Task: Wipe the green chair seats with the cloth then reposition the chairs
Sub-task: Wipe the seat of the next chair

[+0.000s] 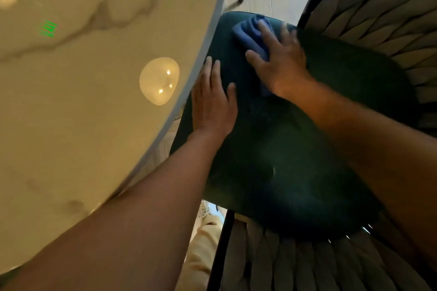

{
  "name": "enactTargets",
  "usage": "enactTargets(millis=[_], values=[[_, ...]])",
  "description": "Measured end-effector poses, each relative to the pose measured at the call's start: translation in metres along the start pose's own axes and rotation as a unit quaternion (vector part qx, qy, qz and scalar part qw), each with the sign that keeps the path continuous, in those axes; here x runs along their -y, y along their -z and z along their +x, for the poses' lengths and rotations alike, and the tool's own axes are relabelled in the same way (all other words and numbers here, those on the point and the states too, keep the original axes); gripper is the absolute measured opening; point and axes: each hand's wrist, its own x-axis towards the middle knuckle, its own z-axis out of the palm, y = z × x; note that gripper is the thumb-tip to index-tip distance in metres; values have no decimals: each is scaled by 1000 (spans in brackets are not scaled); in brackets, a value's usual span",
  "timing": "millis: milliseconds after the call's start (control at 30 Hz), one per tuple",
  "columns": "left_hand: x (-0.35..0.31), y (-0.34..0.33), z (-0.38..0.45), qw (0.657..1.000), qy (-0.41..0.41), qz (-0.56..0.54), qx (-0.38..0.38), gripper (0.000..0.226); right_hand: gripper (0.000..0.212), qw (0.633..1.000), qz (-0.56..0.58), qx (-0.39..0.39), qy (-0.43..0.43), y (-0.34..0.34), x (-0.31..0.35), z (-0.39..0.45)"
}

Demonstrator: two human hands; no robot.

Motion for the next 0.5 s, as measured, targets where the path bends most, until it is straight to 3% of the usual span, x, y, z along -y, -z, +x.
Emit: enactTargets(millis=[100, 200, 367, 500], values=[[16, -14, -4, 999, 1, 28, -20, 66, 72, 994, -75, -38, 74, -16, -13, 19], [33, -25, -9, 995, -52, 71, -40, 66, 77, 977, -121, -75, 158, -29, -25, 32], [45, -37, -7, 988, -88, 102, -75, 64, 59, 944, -144, -165, 248, -50, -36, 31], [46, -39, -7, 988, -90, 99, -79, 63, 55, 937, -91, -136, 308, -54, -45, 26]])
